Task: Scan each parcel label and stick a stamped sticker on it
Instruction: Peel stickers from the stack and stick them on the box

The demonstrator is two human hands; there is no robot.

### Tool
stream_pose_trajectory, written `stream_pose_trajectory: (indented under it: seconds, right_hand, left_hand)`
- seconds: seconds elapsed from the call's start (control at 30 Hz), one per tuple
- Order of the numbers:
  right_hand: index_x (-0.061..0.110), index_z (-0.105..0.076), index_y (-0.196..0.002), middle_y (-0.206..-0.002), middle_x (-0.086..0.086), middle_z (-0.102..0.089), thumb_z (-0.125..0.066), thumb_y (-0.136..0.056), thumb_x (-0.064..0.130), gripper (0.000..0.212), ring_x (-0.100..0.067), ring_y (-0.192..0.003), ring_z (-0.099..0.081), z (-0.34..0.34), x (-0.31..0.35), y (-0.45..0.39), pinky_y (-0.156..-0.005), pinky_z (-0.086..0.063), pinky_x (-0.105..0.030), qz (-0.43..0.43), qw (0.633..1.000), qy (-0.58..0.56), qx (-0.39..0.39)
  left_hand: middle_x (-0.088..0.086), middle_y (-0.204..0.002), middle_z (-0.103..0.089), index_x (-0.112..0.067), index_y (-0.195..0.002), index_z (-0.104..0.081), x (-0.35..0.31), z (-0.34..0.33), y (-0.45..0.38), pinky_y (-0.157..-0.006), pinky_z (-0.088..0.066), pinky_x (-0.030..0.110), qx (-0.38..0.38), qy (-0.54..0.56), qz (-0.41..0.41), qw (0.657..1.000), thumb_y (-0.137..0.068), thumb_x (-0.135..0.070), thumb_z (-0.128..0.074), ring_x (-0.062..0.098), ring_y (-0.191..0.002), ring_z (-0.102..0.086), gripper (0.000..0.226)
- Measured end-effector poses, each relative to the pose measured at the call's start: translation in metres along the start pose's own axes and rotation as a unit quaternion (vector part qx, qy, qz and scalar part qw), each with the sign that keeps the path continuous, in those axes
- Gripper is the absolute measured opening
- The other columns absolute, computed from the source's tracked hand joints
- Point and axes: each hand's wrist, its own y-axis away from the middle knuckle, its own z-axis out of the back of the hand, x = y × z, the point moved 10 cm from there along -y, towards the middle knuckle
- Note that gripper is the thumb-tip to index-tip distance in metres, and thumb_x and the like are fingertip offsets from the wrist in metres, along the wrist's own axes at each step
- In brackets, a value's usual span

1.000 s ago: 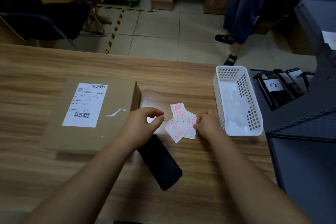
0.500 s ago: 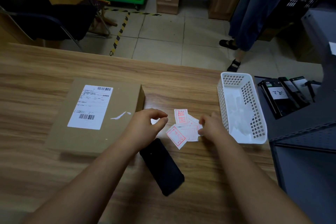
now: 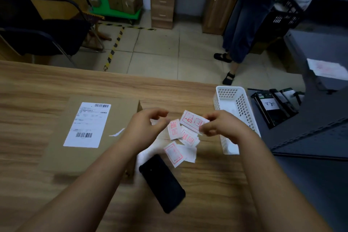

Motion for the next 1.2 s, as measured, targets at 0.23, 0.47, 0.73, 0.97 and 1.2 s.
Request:
stream_pose_trajectory:
  seconds: [0.23, 0.47, 0.73, 0.97, 1.2]
  right_hand:
    - [0.003, -0.072, -0.089, -0.074, -0.009, -0.061, -0.064, -0.084, -0.009, 0.014, -0.013, -0.061, -0.051, 0.014, 0.135, 0.085, -0.06, -0.042, -0.022, 0.141, 0.978, -0.116, 0.098]
    - [0.012, -0.075, -0.089, -0.082, -0.007, -0.071, -0.072, -0.077, 0.014, 0.012, -0.014, -0.068, -0.059, 0.045, 0.215, 0.14, -0.061, -0.042, -0.024, 0.307, 0.918, -0.249, -0.021]
    - [0.014, -0.073, -0.102, -0.095, -0.011, -0.074, -0.068, -0.086, 0.006, 0.018, -0.017, -0.076, -0.06, 0.046, 0.239, 0.163, -0.067, -0.045, -0.029, 0.362, 0.882, -0.287, -0.094]
    - [0.014, -0.07, -0.107, -0.094, -0.009, -0.075, -0.062, -0.093, 0.007, 0.018, -0.018, -0.08, -0.062, 0.047, 0.244, 0.175, -0.069, -0.047, -0.031, 0.363, 0.883, -0.274, -0.117]
    - [0.006, -0.072, -0.1, -0.086, -0.01, -0.073, -0.067, -0.089, 0.007, 0.013, -0.016, -0.068, -0.06, 0.053, 0.236, 0.174, -0.063, -0.044, -0.028, 0.324, 0.888, -0.304, -0.119]
  left_hand:
    - [-0.016, -0.08, -0.073, -0.023, -0.095, -0.072, -0.121, 0.043, 0.005, -0.067, -0.046, 0.01, 0.029, 0.147, -0.089, 0.985, -0.087, -0.016, -0.071, -0.003, -0.073, -0.064, 0.01]
    - [-0.005, -0.073, -0.068, -0.02, -0.084, -0.072, -0.166, 0.105, 0.016, -0.064, -0.041, 0.026, -0.069, 0.286, -0.054, 0.954, -0.088, -0.024, -0.069, 0.008, -0.069, -0.058, 0.006]
    - [-0.007, -0.071, -0.069, -0.02, -0.085, -0.073, -0.182, 0.135, 0.033, -0.068, -0.04, 0.03, -0.101, 0.328, -0.052, 0.938, -0.088, -0.025, -0.07, 0.01, -0.07, -0.057, 0.007]
    - [-0.004, -0.08, -0.074, -0.023, -0.093, -0.075, -0.193, 0.138, 0.041, -0.07, -0.044, 0.028, -0.107, 0.306, -0.066, 0.944, -0.089, -0.025, -0.068, 0.01, -0.073, -0.058, 0.007]
    - [-0.009, -0.089, -0.073, -0.027, -0.103, -0.068, -0.216, 0.141, 0.047, -0.066, -0.049, 0.012, -0.118, 0.267, -0.134, 0.947, -0.086, -0.024, -0.072, 0.003, -0.081, -0.064, 0.018]
